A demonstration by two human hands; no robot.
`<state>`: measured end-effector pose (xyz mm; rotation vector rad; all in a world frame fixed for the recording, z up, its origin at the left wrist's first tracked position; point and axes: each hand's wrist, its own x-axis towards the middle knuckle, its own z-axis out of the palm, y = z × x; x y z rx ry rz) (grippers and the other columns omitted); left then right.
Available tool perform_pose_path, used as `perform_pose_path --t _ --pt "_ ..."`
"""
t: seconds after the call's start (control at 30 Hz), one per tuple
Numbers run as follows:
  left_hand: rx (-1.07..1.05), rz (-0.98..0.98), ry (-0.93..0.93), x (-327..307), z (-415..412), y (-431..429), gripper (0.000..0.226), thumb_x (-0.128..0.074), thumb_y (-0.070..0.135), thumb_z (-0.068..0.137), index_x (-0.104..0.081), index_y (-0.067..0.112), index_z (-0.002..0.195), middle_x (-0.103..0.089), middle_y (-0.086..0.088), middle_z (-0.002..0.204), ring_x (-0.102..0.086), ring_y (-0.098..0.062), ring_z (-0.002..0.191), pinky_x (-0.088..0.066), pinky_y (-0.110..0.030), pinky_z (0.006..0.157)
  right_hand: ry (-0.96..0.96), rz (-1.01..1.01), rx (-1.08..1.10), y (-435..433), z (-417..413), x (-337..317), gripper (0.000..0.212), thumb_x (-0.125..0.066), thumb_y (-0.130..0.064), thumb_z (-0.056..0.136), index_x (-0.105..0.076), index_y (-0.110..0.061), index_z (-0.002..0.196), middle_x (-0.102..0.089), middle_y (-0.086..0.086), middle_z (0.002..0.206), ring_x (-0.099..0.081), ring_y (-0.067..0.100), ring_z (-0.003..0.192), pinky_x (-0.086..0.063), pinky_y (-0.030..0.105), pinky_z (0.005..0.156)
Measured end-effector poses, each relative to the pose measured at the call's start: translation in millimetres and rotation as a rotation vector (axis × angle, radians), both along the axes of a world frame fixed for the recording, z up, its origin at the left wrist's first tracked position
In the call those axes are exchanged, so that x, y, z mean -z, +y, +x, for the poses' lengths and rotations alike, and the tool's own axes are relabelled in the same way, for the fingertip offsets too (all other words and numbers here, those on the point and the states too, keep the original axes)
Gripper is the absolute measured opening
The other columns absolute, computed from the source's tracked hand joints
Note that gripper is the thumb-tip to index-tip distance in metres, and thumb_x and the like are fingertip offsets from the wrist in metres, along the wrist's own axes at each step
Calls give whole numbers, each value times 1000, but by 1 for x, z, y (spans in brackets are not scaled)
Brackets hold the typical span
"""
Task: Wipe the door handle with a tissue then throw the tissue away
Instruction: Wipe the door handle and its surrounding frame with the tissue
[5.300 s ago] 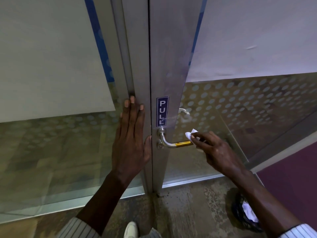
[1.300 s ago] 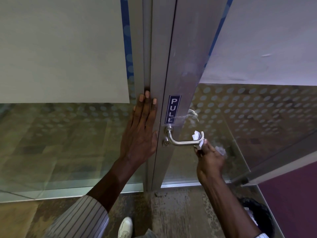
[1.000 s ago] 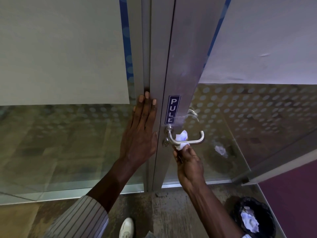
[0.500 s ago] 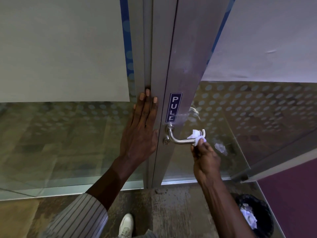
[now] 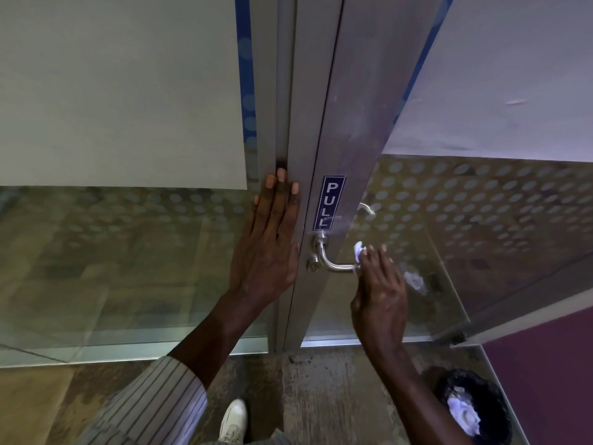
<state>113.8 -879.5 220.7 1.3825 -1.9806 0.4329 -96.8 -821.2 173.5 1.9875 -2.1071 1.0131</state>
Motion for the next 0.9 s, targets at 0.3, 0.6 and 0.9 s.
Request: perform_pose_path --t 0.3,0.6,0.9 --pt "-9 3 -5 -2 1 2 114 -78 19 90 -6 7 177 22 -8 185 18 -25 175 2 -37 144 341 11 -42 -6 68 -2 58 -49 -1 83 -66 5 138 -70 24 139 -66 36 134 -45 54 121" --pt "-23 2 -4 -2 0 3 118 -79 19 89 -1 6 178 26 -8 184 22 -24 174 -5 -42 143 411 -61 -73 -6 44 -9 47 -61 -2 85 -75 -9 129 -78 9 119 -71 33 116 -47 55 112" --pt "-28 15 -14 -3 -1 4 108 -77 19 92 -10 2 175 28 -8 183 23 -24 174 -7 -45 144 273 -130 -123 -10 -54 4 50 -65 6 92 -67 -6 141 -68 11 146 -64 34 134 -49 45 102"
